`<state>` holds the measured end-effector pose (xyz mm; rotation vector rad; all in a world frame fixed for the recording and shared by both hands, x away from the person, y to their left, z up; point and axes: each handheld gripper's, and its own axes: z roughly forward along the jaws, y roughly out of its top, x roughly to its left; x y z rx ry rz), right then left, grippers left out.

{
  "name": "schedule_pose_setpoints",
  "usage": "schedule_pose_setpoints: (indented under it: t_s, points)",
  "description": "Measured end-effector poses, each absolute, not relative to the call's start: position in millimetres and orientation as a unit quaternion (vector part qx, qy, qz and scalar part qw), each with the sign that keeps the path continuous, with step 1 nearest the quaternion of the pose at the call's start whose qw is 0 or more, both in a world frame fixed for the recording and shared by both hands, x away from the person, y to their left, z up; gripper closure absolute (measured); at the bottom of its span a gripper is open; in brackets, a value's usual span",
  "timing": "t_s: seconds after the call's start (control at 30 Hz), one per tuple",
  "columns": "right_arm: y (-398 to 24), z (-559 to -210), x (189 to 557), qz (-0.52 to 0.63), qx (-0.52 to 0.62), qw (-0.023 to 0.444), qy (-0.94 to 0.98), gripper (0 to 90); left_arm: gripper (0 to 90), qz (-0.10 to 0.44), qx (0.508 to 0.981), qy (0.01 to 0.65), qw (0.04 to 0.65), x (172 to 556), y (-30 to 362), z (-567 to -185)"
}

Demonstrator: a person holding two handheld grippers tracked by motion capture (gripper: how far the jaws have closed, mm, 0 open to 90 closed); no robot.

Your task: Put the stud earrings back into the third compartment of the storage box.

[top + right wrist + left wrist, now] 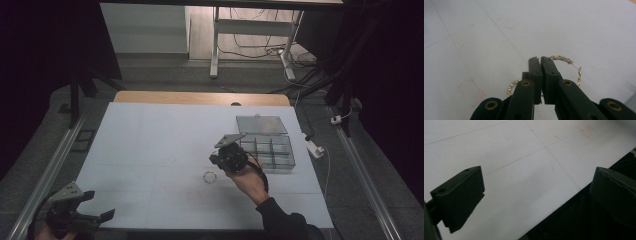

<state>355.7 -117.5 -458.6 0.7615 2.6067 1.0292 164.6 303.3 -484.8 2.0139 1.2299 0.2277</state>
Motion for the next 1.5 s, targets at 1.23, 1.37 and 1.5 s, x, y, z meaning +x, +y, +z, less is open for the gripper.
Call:
schedule_pose_setpoints:
  t_s: [1.23,1.37,1.5]
  points:
    - [-258,-436,404,0.354,0.419,0.211,0.809,88.0,0.0,0.084,0.782,0.480,0.388,164,306,-485]
    - [-275,-438,407,0.351,0.441,0.221,0.795,88.0,0.0,0.084,0.782,0.481,0.388,164,306,-485]
    - [-285,-443,409,0.348,0.454,0.226,0.789,88.0,0.0,0.082,0.783,0.480,0.387,165,306,-485]
